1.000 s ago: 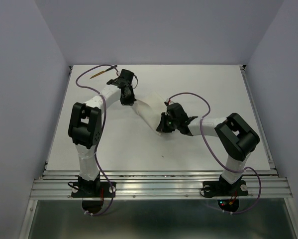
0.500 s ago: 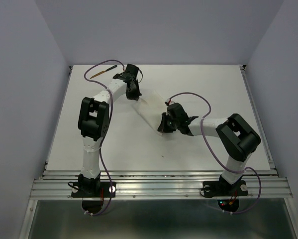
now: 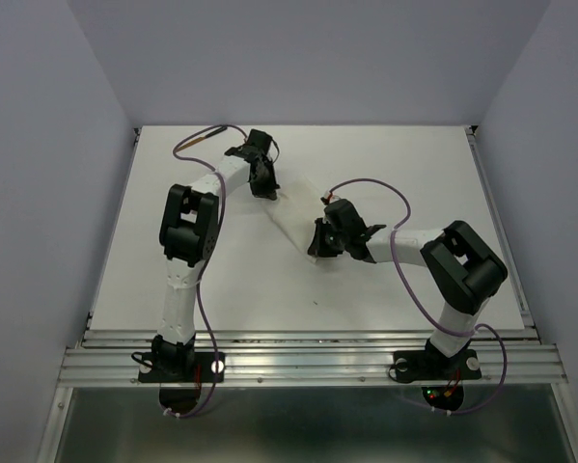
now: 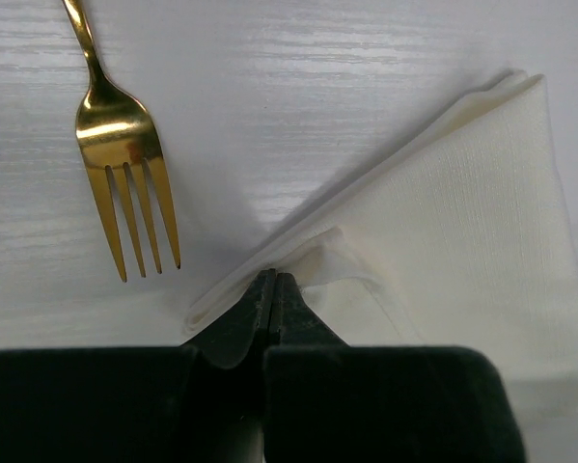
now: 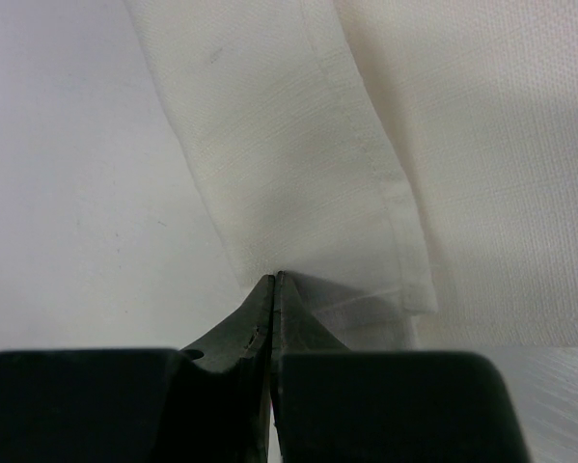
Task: Fold the napkin into a case and place the utensils inside
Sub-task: Smooth out the 2/3-rectangle-folded napkin at the center of the board.
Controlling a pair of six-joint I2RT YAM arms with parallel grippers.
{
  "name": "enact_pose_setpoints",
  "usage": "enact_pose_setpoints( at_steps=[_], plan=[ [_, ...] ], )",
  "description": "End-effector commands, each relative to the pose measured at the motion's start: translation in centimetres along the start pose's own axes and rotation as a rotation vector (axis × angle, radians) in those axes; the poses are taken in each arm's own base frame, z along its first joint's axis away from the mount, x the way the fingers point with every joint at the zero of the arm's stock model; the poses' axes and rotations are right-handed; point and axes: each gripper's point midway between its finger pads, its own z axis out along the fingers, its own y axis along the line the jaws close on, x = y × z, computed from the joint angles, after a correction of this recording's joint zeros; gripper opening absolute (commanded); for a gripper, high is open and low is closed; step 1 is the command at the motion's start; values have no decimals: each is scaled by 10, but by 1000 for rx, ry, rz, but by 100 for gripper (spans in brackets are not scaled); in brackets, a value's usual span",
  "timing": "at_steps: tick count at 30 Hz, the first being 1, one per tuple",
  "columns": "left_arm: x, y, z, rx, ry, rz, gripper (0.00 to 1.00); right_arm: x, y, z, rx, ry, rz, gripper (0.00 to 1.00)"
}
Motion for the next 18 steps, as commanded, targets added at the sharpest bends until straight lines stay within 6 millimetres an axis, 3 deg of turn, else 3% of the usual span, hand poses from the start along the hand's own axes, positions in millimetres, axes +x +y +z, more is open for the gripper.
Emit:
enact_pose_setpoints(
  at_steps=[1, 7, 13, 16, 17, 18],
  plan=[
    [-23, -22, -10, 70, -59, -16, 0, 1, -2, -8, 12, -2, -22, 1],
    [-19, -24, 0, 84, -45, -42, 0, 10, -5, -7, 13, 27, -23, 1],
    [-15, -25, -5, 93, -41, -39, 0, 6, -6, -13, 30, 31, -48, 1],
    [-12, -25, -12, 95, -46, -36, 0, -13, -23, -22, 155, -46, -47, 13],
    [-11, -25, -13, 95, -44, -34, 0, -27, -21, -30, 172, -90, -58, 26],
    [-10, -25, -14, 97, -43, -32, 0, -38, -25, -33, 194, -122, -57, 29]
  ],
)
